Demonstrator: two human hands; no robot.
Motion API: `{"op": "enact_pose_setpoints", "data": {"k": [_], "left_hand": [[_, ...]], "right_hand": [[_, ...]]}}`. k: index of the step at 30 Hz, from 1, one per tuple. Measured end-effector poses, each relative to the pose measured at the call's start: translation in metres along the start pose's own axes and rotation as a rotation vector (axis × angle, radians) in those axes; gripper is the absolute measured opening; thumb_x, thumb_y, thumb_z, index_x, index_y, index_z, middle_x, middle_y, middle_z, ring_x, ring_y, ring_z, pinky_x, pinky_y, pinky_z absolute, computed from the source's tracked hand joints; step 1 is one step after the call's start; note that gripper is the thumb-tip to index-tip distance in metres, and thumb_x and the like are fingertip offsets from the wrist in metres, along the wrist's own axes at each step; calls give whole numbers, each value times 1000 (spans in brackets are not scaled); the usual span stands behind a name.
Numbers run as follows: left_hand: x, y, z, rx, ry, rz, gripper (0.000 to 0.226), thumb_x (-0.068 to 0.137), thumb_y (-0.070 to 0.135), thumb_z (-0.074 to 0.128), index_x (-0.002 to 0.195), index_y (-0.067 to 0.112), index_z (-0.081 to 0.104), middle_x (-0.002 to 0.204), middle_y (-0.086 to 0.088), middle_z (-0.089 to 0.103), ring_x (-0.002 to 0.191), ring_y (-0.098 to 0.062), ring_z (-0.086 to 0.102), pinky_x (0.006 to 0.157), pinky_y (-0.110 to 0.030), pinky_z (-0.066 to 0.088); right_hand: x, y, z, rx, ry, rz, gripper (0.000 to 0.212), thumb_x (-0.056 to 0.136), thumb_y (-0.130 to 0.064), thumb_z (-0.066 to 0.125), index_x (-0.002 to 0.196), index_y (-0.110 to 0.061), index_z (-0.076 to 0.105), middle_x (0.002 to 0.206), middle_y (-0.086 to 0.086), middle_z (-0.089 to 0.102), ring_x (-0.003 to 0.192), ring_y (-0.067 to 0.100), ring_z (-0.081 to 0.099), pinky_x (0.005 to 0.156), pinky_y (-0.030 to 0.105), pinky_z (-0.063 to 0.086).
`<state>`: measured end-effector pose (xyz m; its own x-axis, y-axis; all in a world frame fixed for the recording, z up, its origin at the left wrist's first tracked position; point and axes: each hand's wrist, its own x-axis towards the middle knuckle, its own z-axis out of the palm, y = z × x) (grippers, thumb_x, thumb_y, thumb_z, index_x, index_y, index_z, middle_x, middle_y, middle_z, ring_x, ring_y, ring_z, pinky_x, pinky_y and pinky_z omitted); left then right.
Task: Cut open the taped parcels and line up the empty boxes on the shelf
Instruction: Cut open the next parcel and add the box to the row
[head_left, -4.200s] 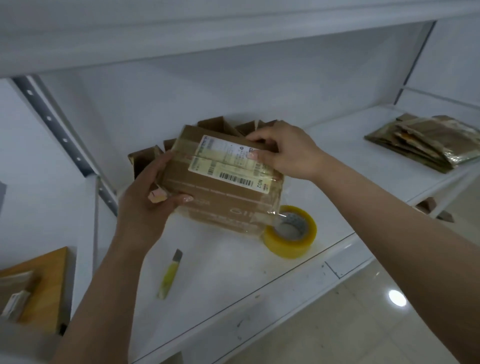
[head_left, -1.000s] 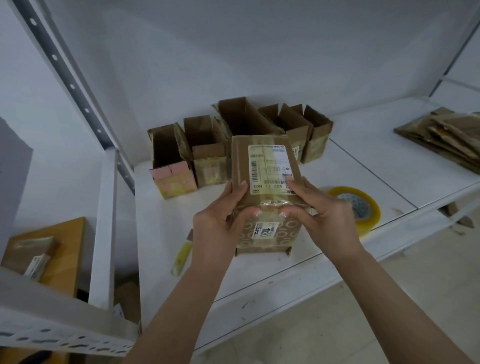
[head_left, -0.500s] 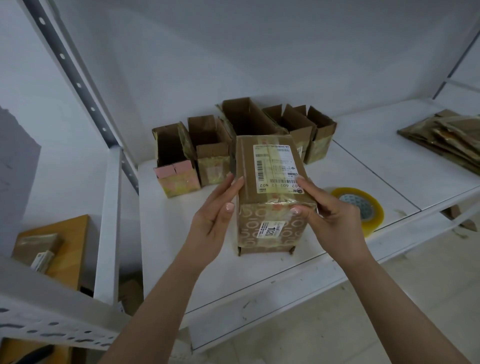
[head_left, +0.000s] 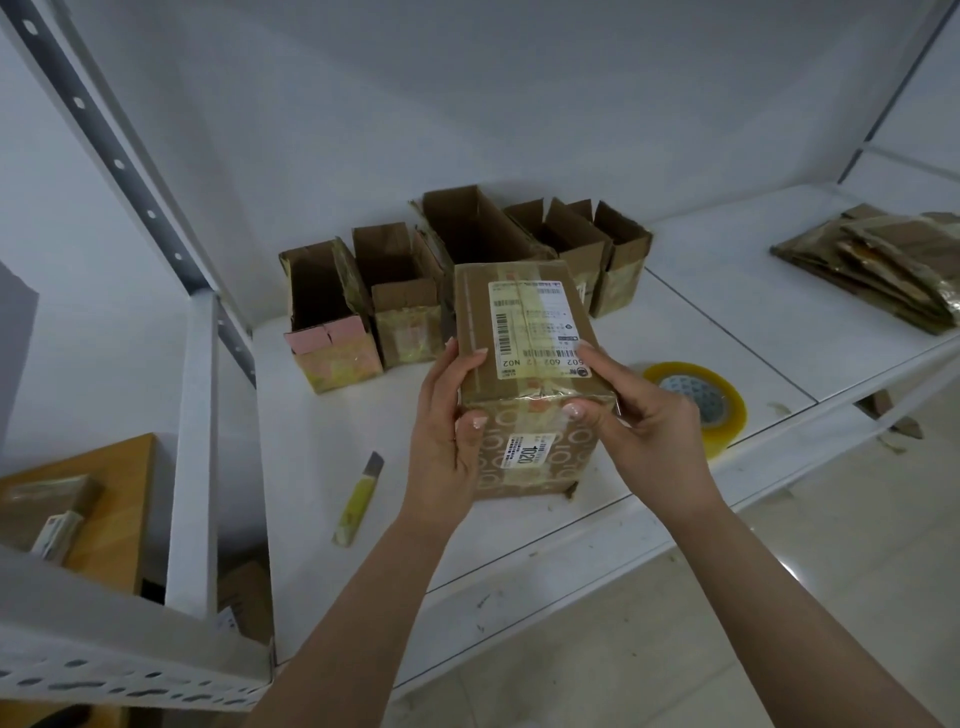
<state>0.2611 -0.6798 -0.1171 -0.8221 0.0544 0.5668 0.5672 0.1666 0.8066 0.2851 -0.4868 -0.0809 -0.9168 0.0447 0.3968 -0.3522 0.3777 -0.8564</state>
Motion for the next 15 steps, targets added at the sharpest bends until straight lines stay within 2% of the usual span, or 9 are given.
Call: {"op": "enact_pose_setpoints", "data": {"k": [2,3,5,7,9,10,11,14,15], "left_hand": [[-1,4,1,150,48,6,50,101,53,28,137,22,43,143,-19,45,130,-15,48,100,-14,43],[-2,6,1,206,59,-8,49,101,55,26,137,26,42,143,-17,47,127,-13,50,98,-10,42],[-2,11,-2,230,52,-45,50,100,58,25,138,30,41,144,-14,48,126,-14,52,97,-9,44],[0,12,-8,212,17,-18,56,99,59,28,138,22,45,144,-17,45,129,-10,48,96,-7,41],[5,15,-13,248,-34,17,63,96,60,37,140,16,43,148,-18,39,133,6,37,94,-1,37],[9,16,-15,285,-52,11,66,92,62,44,143,20,41,152,-15,36,133,14,32,94,0,36],[11,16,-16,310,-60,-11,67,86,62,51,143,28,41,155,-10,33,131,17,32,95,-2,37],[13,15,-19,271,-67,-60,58,81,61,57,135,42,46,156,-2,35,127,0,50,95,-33,55],[13,15,-19,258,-70,-61,55,81,60,58,133,43,47,156,-2,35,125,2,51,92,-38,57]], "right_hand": [[1,0,1,13,-9,2,66,78,-52,67,137,-26,54,134,2,62,126,15,57,97,36,53],[1,0,0,22,-15,1,64,80,-51,69,137,-27,53,133,2,63,126,15,57,97,36,54],[0,-1,-2,38,-35,-15,59,84,-44,72,137,-26,53,132,1,63,125,14,58,96,32,53],[-1,0,-4,66,-56,-24,56,89,-42,67,139,-22,51,134,0,62,125,12,58,96,28,53],[-2,1,0,98,-73,-27,60,90,-40,61,143,-16,47,137,2,60,125,12,58,96,29,54],[-3,1,2,98,-76,-28,61,91,-37,60,145,-14,44,137,2,59,124,11,58,95,31,54],[-4,1,4,100,-83,-28,60,94,-33,61,147,-13,41,137,0,60,123,10,59,95,32,54],[-9,1,0,198,-120,10,51,100,-22,46,148,-11,36,132,-18,61,124,3,56,97,23,50],[-9,3,-2,252,-99,42,49,100,-25,40,148,-13,37,134,-18,60,126,2,54,101,24,49]]}}
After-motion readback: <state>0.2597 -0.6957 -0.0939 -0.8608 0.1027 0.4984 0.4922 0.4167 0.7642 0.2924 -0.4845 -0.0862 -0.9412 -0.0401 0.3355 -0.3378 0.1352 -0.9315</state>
